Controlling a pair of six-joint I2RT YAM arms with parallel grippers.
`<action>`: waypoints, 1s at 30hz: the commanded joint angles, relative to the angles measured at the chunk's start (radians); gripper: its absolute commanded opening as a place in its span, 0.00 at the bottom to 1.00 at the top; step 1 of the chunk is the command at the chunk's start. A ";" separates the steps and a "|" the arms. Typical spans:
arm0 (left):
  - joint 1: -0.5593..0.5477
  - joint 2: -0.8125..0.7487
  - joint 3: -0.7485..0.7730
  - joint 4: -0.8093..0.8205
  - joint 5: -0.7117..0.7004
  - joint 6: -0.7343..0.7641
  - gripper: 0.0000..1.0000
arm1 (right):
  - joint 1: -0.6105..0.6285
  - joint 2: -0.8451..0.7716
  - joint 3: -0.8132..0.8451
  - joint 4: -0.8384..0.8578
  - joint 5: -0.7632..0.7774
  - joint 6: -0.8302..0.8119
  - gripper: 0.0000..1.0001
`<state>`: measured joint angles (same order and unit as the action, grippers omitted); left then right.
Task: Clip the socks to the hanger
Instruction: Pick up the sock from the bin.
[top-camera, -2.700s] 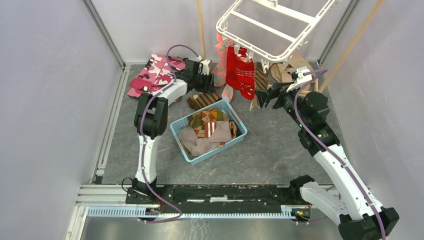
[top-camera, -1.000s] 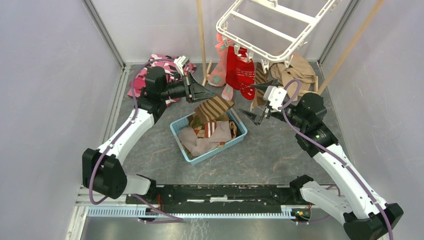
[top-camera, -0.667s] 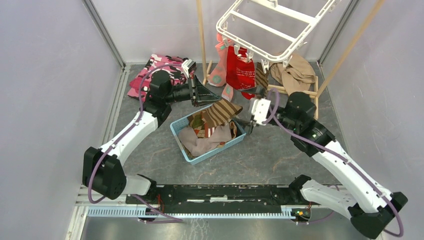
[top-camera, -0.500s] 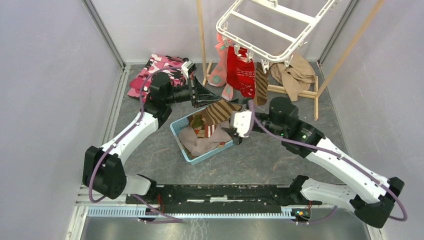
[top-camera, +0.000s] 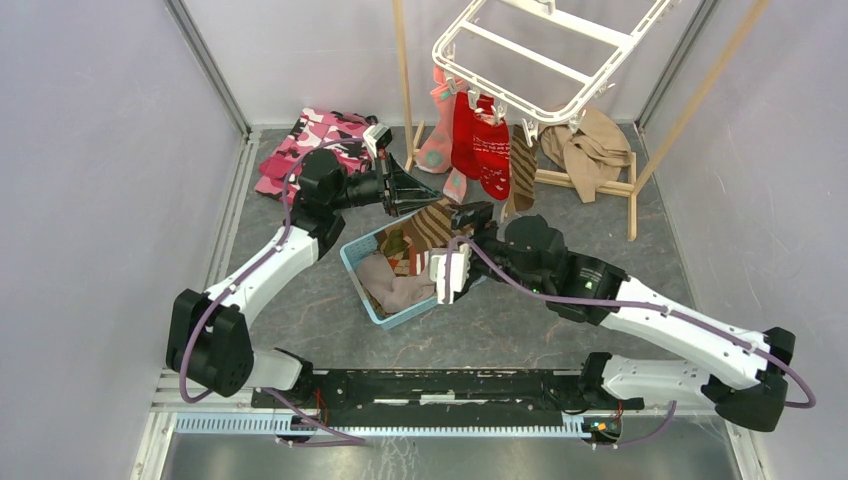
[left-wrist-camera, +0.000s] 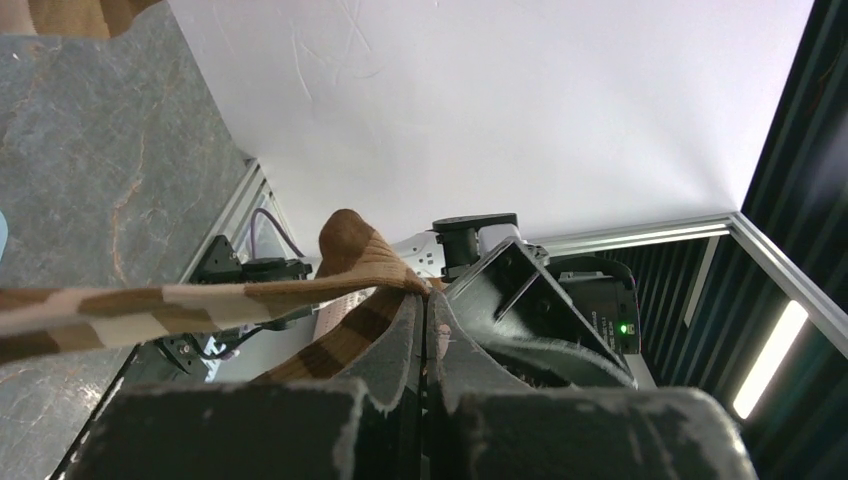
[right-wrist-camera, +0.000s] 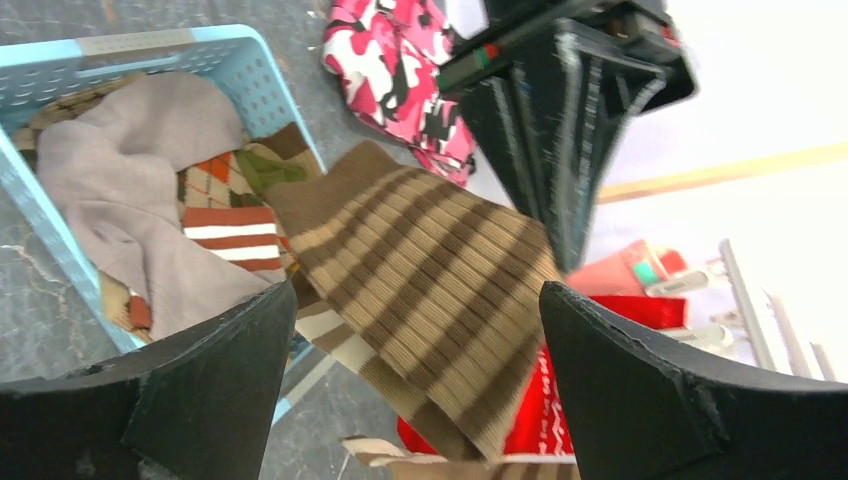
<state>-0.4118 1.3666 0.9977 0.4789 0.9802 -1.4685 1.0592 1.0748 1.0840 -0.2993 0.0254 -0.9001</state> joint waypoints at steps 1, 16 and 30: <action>0.004 0.002 -0.008 0.083 0.037 -0.070 0.02 | 0.007 -0.127 -0.033 0.140 0.078 0.004 0.98; 0.006 -0.029 -0.011 0.125 0.070 -0.077 0.02 | -0.024 -0.040 0.009 0.123 0.125 0.156 0.97; 0.027 -0.056 -0.019 0.098 0.072 -0.028 0.14 | -0.105 -0.029 0.034 0.150 0.003 0.309 0.19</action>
<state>-0.4046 1.3468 0.9737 0.5549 1.0317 -1.5223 0.9726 1.0744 1.0710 -0.2031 0.0837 -0.6594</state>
